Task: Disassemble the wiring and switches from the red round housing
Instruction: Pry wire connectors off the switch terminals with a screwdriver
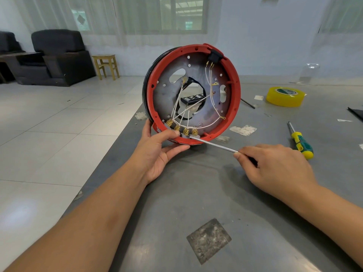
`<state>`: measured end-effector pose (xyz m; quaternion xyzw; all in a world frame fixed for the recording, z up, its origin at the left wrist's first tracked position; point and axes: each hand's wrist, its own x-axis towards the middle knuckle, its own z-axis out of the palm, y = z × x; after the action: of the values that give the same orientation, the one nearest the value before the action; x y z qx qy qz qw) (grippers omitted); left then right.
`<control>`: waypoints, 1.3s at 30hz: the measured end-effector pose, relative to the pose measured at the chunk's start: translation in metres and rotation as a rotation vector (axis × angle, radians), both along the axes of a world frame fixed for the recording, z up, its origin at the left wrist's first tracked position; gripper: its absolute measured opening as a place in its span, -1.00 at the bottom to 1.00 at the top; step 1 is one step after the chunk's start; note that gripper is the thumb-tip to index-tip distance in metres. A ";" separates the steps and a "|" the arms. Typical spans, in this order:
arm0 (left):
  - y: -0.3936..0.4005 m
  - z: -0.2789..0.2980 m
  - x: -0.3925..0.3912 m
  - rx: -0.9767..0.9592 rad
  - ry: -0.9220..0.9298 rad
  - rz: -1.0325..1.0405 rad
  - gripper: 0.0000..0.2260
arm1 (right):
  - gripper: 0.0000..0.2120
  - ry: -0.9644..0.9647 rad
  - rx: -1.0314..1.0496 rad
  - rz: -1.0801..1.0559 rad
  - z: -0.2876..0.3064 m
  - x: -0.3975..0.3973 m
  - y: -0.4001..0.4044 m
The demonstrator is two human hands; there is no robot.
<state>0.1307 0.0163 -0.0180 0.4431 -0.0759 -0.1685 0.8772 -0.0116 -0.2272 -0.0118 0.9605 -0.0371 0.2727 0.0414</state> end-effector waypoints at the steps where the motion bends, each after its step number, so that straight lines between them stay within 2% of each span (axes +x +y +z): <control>1: 0.000 0.000 0.000 -0.001 0.004 0.004 -0.26 | -0.56 0.012 -0.009 -0.006 0.000 0.000 -0.001; 19: -0.001 -0.001 0.000 0.043 0.001 -0.005 -0.09 | -0.53 0.070 0.016 0.031 0.001 0.001 -0.004; 29: 0.000 -0.001 0.000 0.084 -0.031 -0.061 0.00 | -0.64 0.345 0.277 0.049 0.012 0.007 -0.014; 35: 0.000 -0.001 0.001 0.056 -0.013 -0.057 -0.03 | -0.61 0.234 0.117 -0.003 0.003 0.003 -0.005; 39: -0.001 -0.001 0.001 0.042 -0.002 -0.030 -0.06 | -0.56 0.180 0.085 -0.012 -0.002 -0.001 0.001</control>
<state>0.1320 0.0152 -0.0188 0.4606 -0.0799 -0.1828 0.8649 -0.0123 -0.2265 -0.0137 0.9817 -0.0503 0.1835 0.0055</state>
